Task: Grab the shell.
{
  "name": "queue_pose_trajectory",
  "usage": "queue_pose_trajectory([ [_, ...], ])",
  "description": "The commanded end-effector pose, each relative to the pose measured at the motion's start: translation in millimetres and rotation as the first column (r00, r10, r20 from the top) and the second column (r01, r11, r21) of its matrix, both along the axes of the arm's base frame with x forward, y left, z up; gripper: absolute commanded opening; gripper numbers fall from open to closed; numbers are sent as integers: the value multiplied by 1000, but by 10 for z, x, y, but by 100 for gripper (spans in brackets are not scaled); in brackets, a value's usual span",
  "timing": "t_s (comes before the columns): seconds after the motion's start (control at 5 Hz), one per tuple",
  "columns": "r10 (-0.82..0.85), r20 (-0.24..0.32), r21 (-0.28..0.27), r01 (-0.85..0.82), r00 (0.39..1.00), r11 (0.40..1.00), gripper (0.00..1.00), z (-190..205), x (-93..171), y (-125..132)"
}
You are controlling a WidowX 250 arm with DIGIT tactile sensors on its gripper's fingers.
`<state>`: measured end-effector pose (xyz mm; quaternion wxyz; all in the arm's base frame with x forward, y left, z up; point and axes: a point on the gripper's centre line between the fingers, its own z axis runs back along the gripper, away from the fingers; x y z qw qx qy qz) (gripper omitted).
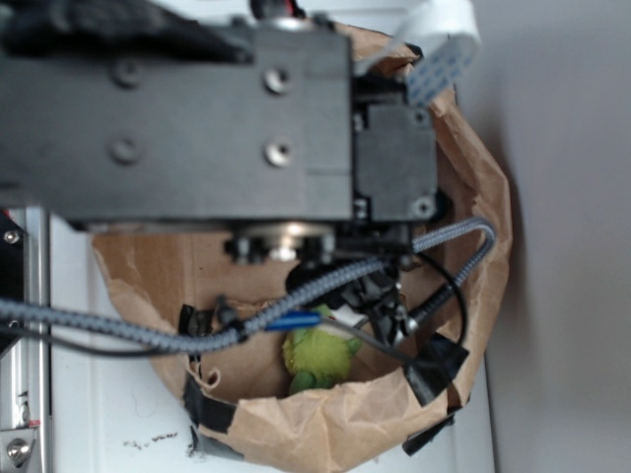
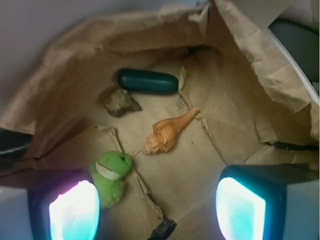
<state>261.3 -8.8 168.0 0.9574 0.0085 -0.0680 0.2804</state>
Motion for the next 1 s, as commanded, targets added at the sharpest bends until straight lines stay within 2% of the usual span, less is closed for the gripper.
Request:
queue_pose_trajectory([
  [0.0, 13, 58, -3, -13, 998, 1000, 100, 161, 46, 75],
  [0.2, 53, -14, -49, -54, 998, 997, 100, -280, 178, 181],
  [0.4, 155, -17, -14, -156, 988, 988, 100, -562, 282, 268],
  [0.6, 212, -59, 2, -213, 975, 977, 100, -829, 341, 326],
  [0.8, 249, -65, 8, -249, 966, 969, 100, -916, 377, 383],
])
